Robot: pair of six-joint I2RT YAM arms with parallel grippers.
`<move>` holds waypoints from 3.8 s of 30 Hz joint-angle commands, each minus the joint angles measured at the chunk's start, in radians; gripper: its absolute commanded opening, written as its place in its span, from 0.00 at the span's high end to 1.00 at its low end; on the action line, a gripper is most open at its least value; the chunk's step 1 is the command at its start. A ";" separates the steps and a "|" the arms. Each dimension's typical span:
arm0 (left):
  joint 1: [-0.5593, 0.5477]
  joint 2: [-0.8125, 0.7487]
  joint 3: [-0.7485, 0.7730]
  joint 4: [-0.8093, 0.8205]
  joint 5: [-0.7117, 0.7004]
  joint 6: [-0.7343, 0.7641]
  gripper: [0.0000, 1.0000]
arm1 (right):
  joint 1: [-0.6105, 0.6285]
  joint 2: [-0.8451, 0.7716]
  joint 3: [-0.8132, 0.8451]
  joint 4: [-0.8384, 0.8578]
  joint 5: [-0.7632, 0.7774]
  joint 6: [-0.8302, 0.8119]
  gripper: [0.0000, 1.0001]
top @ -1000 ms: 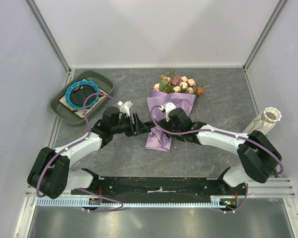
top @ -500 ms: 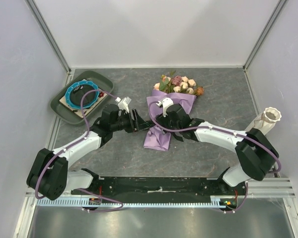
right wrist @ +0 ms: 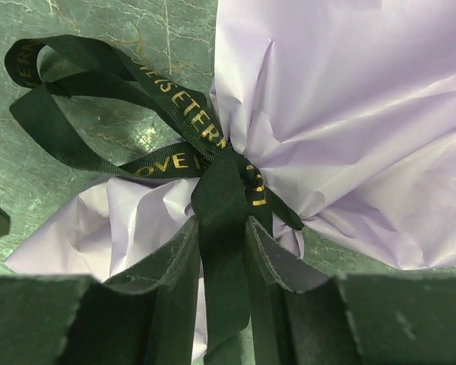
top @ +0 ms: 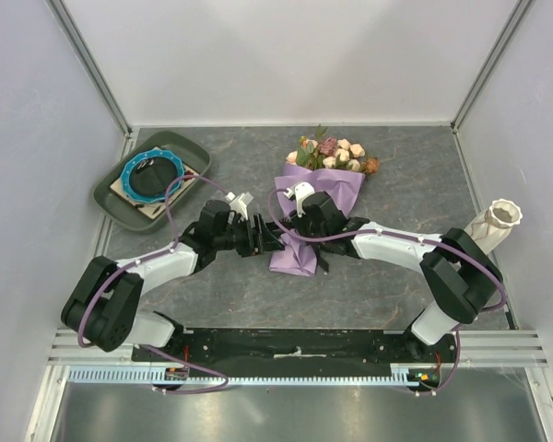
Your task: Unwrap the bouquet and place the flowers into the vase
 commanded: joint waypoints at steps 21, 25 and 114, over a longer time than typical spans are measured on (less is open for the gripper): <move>-0.057 0.117 0.003 0.109 -0.036 -0.024 0.28 | 0.014 0.001 0.089 -0.054 0.072 -0.025 0.69; -0.058 0.129 0.002 0.123 -0.033 -0.027 0.26 | 0.014 0.032 0.105 -0.059 0.075 -0.040 0.59; 0.067 -0.016 0.017 0.080 0.094 -0.154 0.37 | -0.252 0.112 0.207 -0.110 -0.396 0.265 0.53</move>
